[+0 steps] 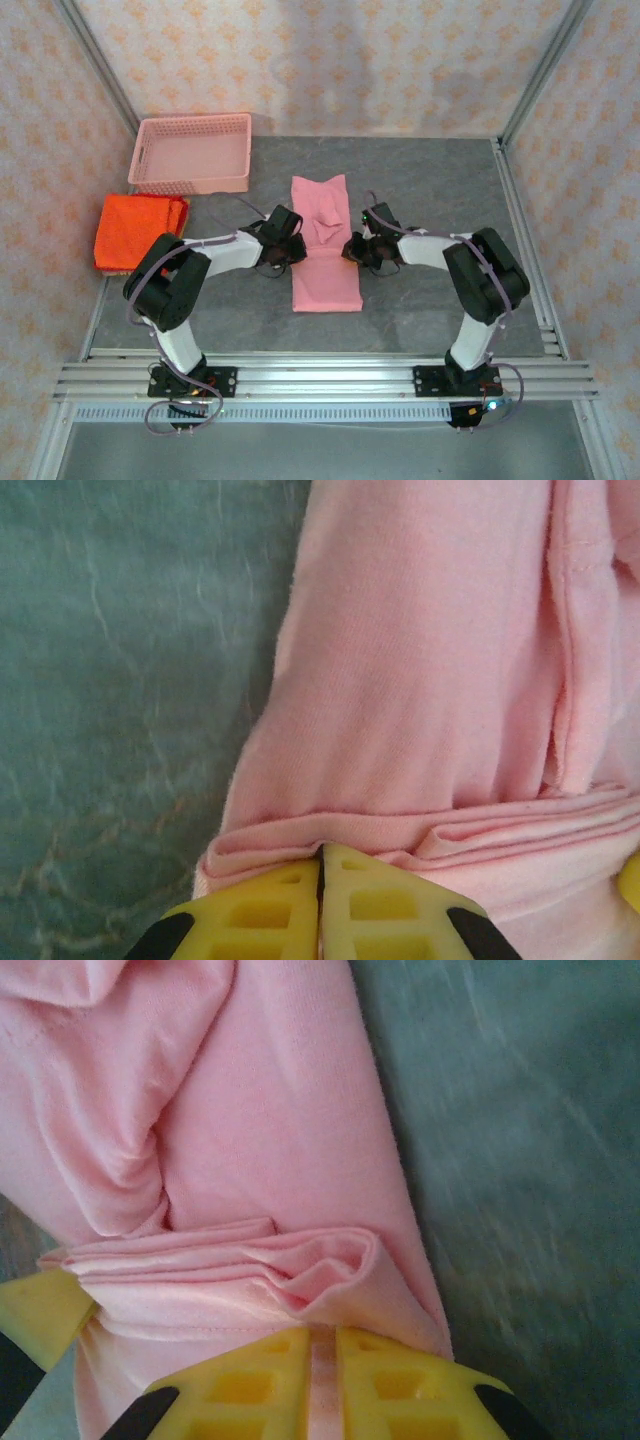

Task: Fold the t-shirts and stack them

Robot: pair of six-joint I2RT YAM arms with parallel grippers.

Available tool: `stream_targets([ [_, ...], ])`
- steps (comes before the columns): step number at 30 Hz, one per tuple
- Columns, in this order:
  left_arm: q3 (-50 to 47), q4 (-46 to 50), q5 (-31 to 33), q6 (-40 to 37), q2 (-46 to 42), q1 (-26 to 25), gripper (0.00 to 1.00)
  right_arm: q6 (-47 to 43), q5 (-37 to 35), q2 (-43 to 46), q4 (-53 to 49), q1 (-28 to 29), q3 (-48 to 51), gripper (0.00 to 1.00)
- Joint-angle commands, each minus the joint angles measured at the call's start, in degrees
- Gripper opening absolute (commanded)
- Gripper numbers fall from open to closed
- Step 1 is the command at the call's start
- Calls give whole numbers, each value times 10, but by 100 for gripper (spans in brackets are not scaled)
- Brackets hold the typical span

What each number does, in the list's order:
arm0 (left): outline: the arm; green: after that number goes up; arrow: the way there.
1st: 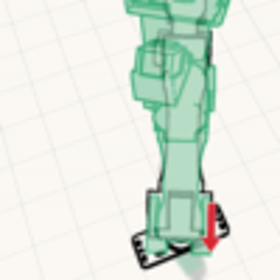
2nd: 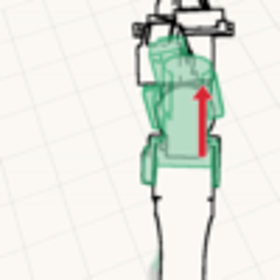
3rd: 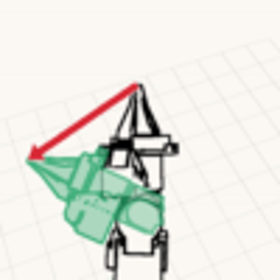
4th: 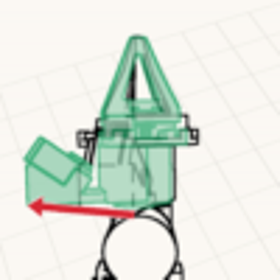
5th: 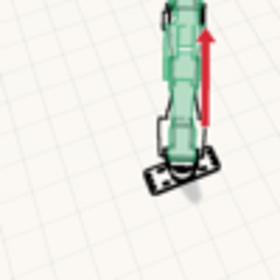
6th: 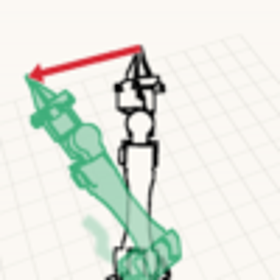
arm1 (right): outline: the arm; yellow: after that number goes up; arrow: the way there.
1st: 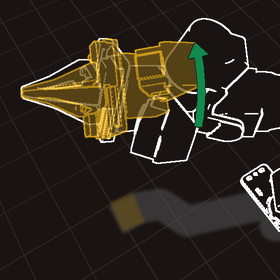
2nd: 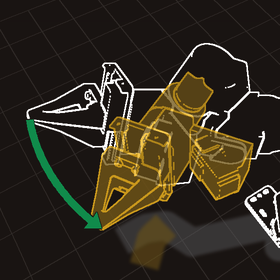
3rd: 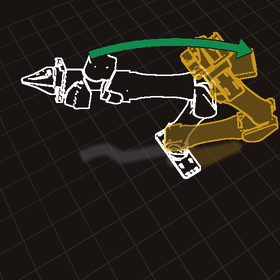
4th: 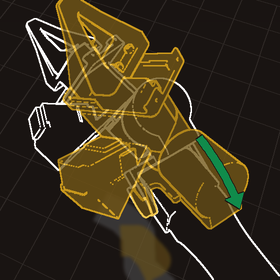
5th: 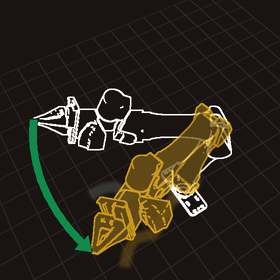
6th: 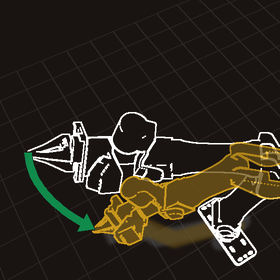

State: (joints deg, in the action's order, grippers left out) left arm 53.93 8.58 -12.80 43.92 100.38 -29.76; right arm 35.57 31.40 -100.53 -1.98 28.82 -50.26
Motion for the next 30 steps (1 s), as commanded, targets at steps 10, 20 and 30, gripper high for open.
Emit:
stream_targets([
  [10, -21, 60, 88, -11, -123, -7, 46, -89, -66, 109, -100, 2, -15, 29],
  [20, -131, 121, 1, -20, -268, -31, 100, 27, -24, 303, -151, 8, 131, 58],
  [30, -279, 41, -72, 58, -362, -103, 100, 155, 65, 463, -154, 45, 272, 60],
])
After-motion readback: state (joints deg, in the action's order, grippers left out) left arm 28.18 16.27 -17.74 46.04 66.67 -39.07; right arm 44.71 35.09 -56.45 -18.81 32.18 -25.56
